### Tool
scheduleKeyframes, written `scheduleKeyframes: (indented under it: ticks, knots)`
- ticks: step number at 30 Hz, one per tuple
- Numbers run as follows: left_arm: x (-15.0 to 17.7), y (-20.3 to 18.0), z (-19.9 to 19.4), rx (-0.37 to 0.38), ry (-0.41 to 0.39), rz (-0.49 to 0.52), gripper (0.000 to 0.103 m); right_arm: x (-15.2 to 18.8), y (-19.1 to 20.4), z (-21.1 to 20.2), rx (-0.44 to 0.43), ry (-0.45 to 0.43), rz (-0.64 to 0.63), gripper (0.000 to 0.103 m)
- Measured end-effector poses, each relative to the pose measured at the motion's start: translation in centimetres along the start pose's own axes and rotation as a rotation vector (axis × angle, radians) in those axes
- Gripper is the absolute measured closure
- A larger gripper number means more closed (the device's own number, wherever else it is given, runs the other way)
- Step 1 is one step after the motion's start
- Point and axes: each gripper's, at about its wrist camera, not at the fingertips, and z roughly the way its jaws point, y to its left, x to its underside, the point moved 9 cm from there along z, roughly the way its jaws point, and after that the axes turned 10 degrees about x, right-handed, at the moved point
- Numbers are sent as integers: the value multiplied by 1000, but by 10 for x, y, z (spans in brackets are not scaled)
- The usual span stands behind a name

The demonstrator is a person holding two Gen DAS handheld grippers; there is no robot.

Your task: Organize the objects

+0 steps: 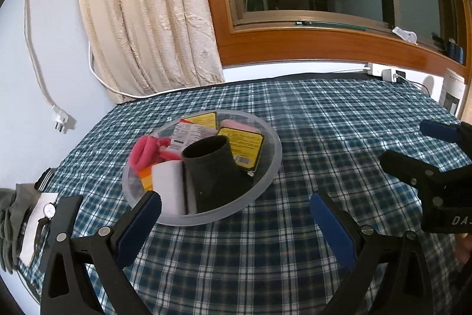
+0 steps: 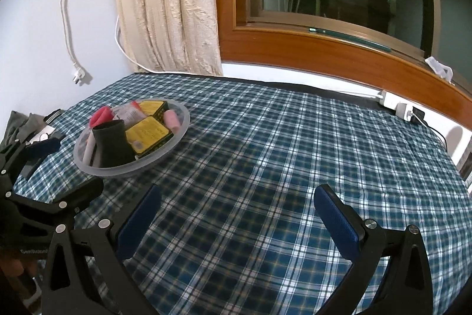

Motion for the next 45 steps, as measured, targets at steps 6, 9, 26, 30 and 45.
scheduleKeyframes:
  ticks: [6, 9, 26, 30, 45]
  knots:
    - [1, 5, -2, -9, -1, -7, 1, 0, 10, -1, -16, 1, -28, 0]
    - [3, 11, -4, -14, -6, -18, 1, -2, 18, -2, -20, -4, -45, 0]
    - [23, 92, -25, -116, -36, -151, 1, -33, 117, -4, -202, -38, -155, 0]
    - [30, 121, -31, -155, -42, -202, 1, -32, 143, -1, -278, -28, -171, 0]
    - [40, 153, -23, -170, -43, -232, 1, -35, 167, 16, -193, -51, -214, 0]
